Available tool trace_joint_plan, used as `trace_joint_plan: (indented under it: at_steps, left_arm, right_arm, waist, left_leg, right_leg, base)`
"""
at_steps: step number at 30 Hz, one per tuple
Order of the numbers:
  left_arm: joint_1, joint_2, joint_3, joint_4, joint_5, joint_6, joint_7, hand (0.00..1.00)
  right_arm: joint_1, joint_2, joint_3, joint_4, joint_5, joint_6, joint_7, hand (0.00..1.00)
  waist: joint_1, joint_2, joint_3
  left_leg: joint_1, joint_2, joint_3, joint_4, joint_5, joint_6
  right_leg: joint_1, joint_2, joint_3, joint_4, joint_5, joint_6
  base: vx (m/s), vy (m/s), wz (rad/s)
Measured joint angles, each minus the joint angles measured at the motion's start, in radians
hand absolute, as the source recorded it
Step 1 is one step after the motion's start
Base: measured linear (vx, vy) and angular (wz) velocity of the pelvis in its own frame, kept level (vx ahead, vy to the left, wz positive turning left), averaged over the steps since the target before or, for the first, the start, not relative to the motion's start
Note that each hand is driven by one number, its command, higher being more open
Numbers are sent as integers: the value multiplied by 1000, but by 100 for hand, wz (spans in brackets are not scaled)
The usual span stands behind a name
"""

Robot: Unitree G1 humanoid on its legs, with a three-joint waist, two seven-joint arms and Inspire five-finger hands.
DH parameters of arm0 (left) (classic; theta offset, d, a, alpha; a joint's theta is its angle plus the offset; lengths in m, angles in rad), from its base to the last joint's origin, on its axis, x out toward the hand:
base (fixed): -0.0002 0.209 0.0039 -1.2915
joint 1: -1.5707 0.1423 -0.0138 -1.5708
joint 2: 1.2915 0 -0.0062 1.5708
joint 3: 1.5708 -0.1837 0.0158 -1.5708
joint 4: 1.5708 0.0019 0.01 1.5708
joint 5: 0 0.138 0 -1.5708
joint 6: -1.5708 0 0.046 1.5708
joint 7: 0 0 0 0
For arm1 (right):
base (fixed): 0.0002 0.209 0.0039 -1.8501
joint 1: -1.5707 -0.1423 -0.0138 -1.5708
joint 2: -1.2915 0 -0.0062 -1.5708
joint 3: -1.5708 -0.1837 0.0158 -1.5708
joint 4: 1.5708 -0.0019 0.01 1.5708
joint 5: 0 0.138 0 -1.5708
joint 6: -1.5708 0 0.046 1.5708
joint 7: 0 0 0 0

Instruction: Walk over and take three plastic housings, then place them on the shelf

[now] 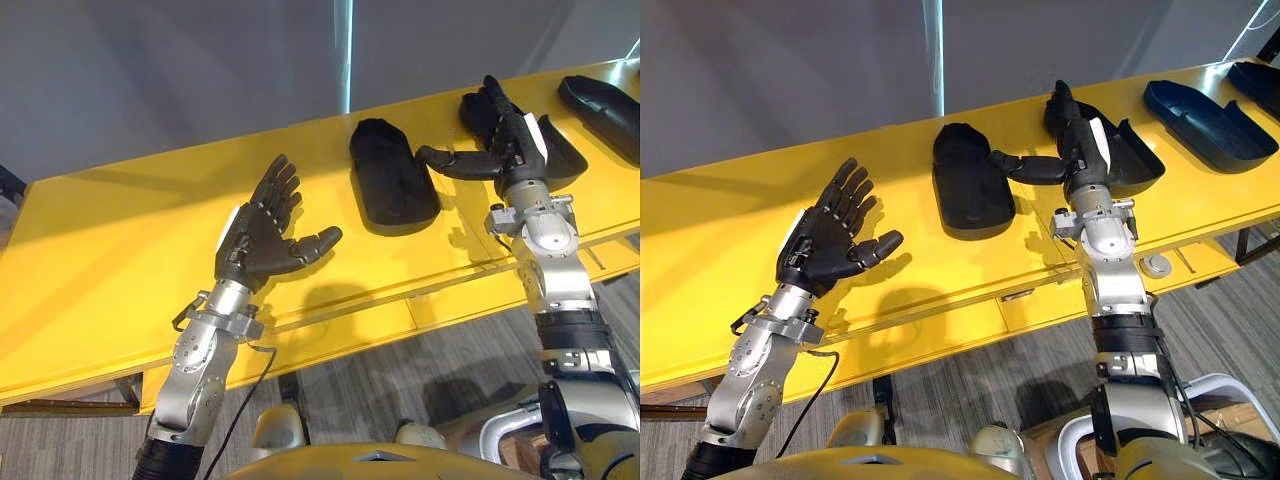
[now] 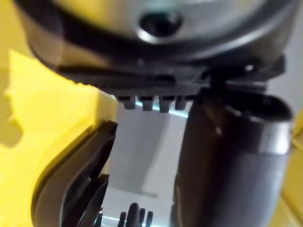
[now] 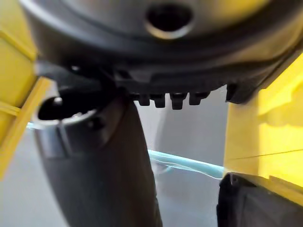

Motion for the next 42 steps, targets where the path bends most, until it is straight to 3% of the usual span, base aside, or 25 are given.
trace_joint_plan:
  at_steps: [4,7,13,21,24,26,27,28,31,32,37,39,42]
  left_arm:
    - [5,-20,17,-4,1,-2,1,100]
    - [57,-48,41,-69,0,-5,-2,100]
    - [118,-99,-22,-147,-30,-35,-29,100]
    - [110,-136,-193,-148,-42,-45,56,100]
    - [105,-137,-231,-148,-42,-45,109,100]
    - [104,-139,-239,-148,-41,-45,130,100]
    - [104,-139,-239,-148,-40,-45,140,100]
    - [105,-138,-233,-149,-38,-45,160,100]
    - [124,-134,-186,-166,-38,-45,201,100]
    - [148,-134,-170,-191,-41,-46,205,100]
    - [177,-134,-163,-221,-40,-84,183,100]
    - [170,-135,-163,-221,-40,-114,178,100]
    - [126,-135,-167,-221,-41,-132,171,100]
  right_arm:
    - [181,89,-44,-221,0,-42,-9,100]
    - [336,198,-65,-363,1,-72,-14,100]
    - [654,394,-80,-578,-37,-107,-63,100]
    - [901,474,-72,-715,-28,-179,-97,100]
    - [965,505,-75,-729,5,-228,-94,100]
    - [984,506,-72,-730,17,-248,-86,100]
    - [982,506,-68,-730,24,-251,-74,100]
    - [974,505,-49,-730,34,-253,-56,100]
    - [923,474,51,-730,54,-253,-26,100]
    - [885,439,88,-729,55,-253,-26,100]
    - [821,400,134,-729,12,-251,-99,100]
    - [848,411,129,-727,13,-248,-121,100]
    - [909,433,94,-726,13,-248,-136,100]
  waist:
    - [-6,-3,-23]
    - [-34,-17,-37]
    - [-78,-51,-78]
    - [-159,-84,-138]
    - [-192,-85,-145]
    - [-196,-83,-158]
    - [-192,-82,-163]
    - [-176,-85,-169]
    - [-110,-97,-170]
    - [-96,-91,-172]
    - [-67,-86,-173]
    - [-72,-84,-170]
    - [-85,-75,-117]
  left_leg:
    - [0,1,9,0,-5,-1]
    - [8,5,39,0,-16,-2]
    - [50,26,178,-1,-54,-12]
    - [154,65,391,-1,-99,-50]
    - [176,83,421,0,-105,-65]
    - [175,88,427,1,-109,-71]
    - [174,86,410,4,-118,-79]
    - [171,65,316,9,-158,-81]
    - [101,20,17,205,-345,-65]
    - [72,20,-38,287,-402,-57]
    - [26,32,-44,394,-469,-48]
    - [-1,31,-55,427,-485,-44]
    - [-1,26,-64,465,-499,-31]
  right_leg:
    - [-2,0,6,-5,0,0]
    - [-9,1,32,-17,8,-1]
    - [-46,7,153,-49,30,-4]
    - [-79,42,346,-85,70,4]
    - [-85,64,379,-87,70,5]
    - [-100,74,399,-85,70,4]
    - [-112,80,412,-83,73,-1]
    - [-128,89,446,-79,81,-15]
    - [-161,121,555,-62,85,-37]
    - [-173,139,584,-52,86,-40]
    - [-179,147,602,-53,97,-26]
    - [-184,145,592,-43,97,-26]
    - [-195,142,579,13,97,-25]
  base:
    - [-1,-16,-4]
    - [2,-9,-27]
    - [9,0,-59]
    - [49,-15,-79]
    - [40,-55,-42]
    - [36,-43,-31]
    - [45,-33,-55]
    - [46,-9,-84]
    - [37,27,-108]
    - [34,45,-86]
    - [33,67,-20]
    - [39,77,9]
    - [-25,91,-3]
